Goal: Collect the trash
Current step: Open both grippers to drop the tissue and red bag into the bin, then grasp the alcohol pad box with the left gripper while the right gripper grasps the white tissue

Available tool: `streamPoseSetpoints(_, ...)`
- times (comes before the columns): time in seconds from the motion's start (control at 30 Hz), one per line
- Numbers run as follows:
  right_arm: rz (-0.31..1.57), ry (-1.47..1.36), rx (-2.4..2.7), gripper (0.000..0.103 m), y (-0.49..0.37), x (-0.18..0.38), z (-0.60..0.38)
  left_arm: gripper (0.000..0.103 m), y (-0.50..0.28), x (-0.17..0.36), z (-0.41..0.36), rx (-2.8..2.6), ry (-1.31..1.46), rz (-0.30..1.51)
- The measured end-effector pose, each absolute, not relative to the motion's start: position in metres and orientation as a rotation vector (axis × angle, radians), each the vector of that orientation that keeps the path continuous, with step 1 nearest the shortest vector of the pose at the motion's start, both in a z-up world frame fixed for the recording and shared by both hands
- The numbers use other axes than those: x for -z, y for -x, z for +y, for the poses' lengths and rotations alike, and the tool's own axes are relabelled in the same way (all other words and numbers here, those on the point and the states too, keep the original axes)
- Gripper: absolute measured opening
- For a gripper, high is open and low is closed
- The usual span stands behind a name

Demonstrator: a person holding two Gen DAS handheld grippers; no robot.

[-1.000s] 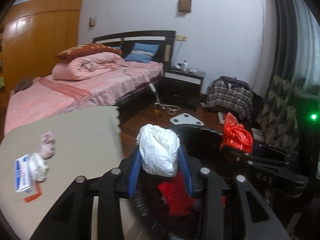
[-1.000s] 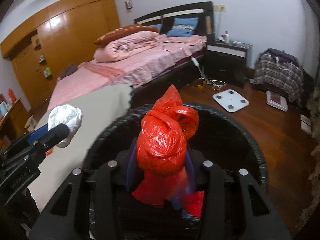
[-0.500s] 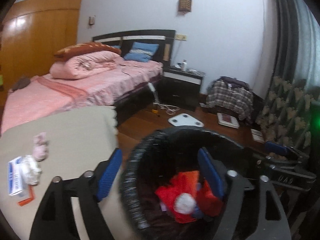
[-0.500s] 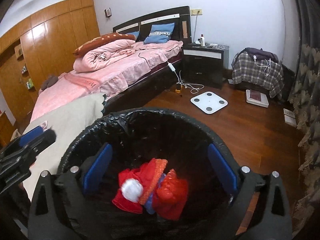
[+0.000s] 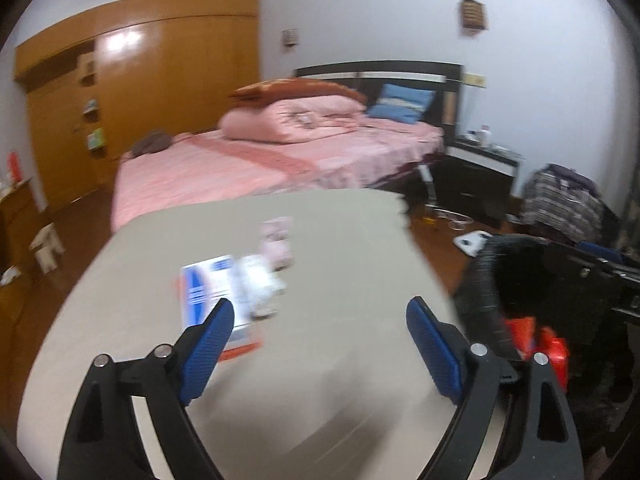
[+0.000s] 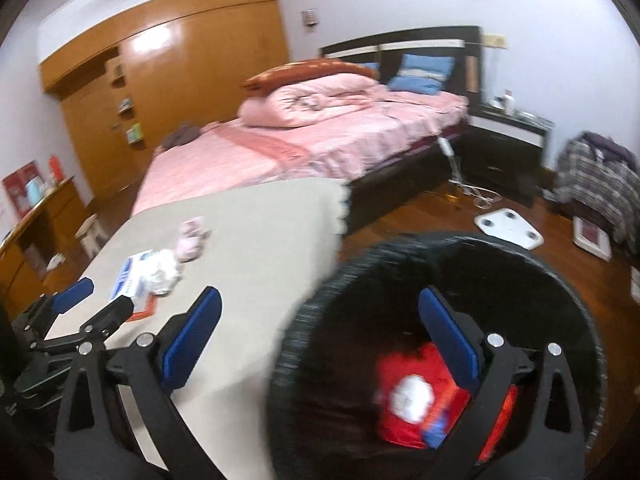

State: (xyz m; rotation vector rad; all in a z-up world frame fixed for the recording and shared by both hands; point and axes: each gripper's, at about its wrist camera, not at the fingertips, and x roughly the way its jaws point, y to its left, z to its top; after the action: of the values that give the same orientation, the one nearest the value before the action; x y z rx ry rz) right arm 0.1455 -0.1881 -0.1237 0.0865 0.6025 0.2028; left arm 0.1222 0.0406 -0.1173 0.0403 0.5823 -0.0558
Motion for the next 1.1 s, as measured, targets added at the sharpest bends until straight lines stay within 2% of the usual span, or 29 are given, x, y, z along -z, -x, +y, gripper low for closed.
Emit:
streamPoseSetpoints(0.4,0.619,-0.034,-0.309,0.096,-0.190,0.137,-0.096,0.086,-0.133,0.138,0.119,-0.120,0.010,0.615)
streamPoseSetpoints(0.73,0.700,-0.041,-0.251,0.096,-0.236,0.177,-0.072,0.086,-0.157,0.164,0.124,-0.117,0.016,0.673)
streamPoseSetpoints(1.1,0.725,-0.041,-0.246,0.096,-0.249,0.188,-0.075,0.086,-0.185,0.170,0.117,-0.091,0.024,0.714)
